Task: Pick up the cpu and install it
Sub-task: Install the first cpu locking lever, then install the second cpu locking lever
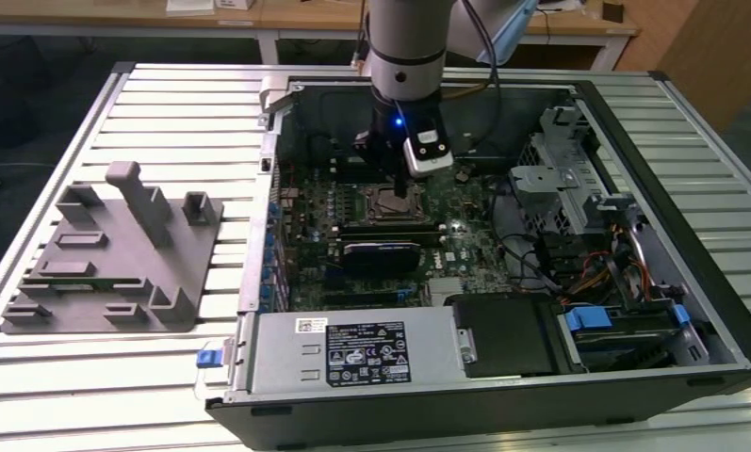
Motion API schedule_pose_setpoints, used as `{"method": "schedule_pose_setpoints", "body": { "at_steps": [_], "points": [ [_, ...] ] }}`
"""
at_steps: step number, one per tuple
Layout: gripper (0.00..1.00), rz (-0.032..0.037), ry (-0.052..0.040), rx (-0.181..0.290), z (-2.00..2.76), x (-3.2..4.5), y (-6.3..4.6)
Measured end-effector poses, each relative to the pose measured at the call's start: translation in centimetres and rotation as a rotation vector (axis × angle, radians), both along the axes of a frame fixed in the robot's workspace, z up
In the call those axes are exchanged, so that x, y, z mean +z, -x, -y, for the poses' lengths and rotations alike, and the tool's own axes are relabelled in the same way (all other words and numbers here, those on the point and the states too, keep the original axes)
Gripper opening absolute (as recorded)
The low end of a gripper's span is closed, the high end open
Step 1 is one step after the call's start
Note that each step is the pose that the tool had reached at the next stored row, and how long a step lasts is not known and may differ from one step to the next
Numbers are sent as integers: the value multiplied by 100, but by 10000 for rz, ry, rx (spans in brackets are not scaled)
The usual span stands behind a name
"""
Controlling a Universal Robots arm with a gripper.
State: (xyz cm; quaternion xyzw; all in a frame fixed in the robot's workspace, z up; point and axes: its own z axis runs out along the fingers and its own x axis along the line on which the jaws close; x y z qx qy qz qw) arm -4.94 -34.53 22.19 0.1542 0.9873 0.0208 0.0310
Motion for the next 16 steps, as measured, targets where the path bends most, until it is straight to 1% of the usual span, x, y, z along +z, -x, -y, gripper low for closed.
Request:
{"method": "schedule_pose_setpoints", "body": {
  "at_steps": [16],
  "points": [
    [11, -1, 8, 0, 8, 3, 0]
  ]
}}
